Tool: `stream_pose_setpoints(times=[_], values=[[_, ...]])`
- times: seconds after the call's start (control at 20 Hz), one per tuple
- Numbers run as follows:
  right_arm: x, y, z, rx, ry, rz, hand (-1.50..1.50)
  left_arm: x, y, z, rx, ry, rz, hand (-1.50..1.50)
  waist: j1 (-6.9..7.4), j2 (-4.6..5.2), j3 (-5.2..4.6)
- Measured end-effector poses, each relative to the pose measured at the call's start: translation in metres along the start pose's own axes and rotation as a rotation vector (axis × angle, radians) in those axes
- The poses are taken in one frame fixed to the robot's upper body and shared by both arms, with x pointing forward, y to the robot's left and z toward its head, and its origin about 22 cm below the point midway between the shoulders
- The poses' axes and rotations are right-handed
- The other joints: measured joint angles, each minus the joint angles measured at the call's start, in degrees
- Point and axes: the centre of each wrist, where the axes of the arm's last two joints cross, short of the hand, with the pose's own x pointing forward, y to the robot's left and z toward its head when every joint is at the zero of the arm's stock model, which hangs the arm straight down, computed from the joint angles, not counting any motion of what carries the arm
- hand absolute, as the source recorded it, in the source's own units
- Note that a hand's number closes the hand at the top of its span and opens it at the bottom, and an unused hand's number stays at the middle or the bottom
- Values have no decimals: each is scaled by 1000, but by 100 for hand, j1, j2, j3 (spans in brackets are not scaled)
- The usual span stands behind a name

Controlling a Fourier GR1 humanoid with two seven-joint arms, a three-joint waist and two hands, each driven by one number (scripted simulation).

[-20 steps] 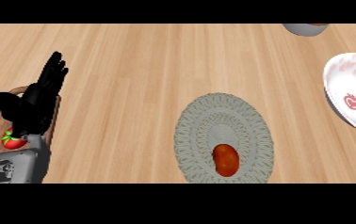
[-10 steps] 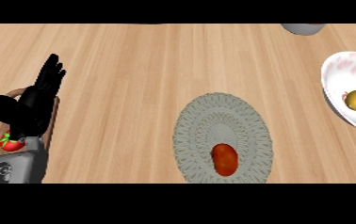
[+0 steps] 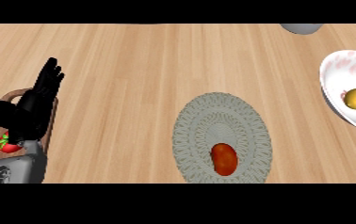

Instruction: Pick the lemon from the placemat and place it in the bowl

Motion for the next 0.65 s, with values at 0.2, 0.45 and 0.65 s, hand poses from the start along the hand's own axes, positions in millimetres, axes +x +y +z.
stream_pose_setpoints(times=[0.2,0.45,0.65], values=[[-5,-38,28,15,13,-39,-150,1,-5,0,8,-5,3,0,-42,6,12],[-7,-66,53,4,56,-80,-150,2,2,1,8,0,-1,0,-49,-5,22],[-2,-81,63,-3,55,-110,-150,2,2,0,12,2,0,0,-84,-17,27]])
